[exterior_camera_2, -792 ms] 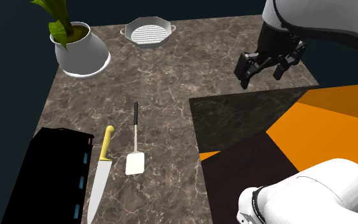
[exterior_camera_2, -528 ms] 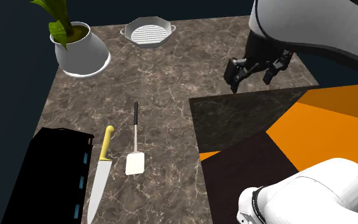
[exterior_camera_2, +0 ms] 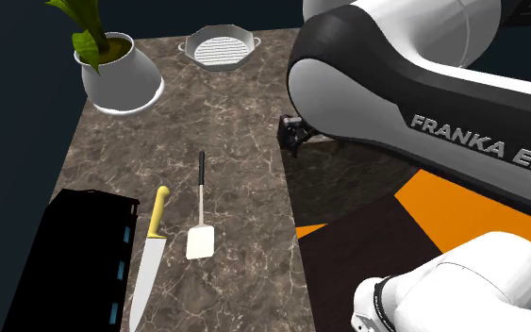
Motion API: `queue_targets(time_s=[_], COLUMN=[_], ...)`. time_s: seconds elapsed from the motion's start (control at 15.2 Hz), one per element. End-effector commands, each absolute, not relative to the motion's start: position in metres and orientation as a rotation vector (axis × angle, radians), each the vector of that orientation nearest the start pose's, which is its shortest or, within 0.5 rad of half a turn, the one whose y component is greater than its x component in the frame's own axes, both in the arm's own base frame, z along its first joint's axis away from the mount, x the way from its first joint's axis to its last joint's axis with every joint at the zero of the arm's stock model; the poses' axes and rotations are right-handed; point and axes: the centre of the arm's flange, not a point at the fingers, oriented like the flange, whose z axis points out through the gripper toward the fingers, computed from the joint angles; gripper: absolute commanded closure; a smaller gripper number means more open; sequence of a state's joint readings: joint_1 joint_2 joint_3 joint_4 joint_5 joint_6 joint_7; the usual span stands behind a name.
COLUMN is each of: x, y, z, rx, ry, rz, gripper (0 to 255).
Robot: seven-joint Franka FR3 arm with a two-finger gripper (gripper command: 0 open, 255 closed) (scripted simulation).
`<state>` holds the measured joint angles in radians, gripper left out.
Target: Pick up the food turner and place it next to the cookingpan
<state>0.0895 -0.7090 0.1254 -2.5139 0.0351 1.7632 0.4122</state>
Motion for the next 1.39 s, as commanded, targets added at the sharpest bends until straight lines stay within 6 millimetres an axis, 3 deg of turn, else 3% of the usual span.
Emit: queue_targets(time_s=[0.0, 1.32], x=[0.328, 0.403], y=[0.102, 0.318], z=[0.492, 0.379], rx=[-3.17, -3.106], ry=[0.395, 0.533], rz=[0.031, -0.102], gripper=[0, 0])
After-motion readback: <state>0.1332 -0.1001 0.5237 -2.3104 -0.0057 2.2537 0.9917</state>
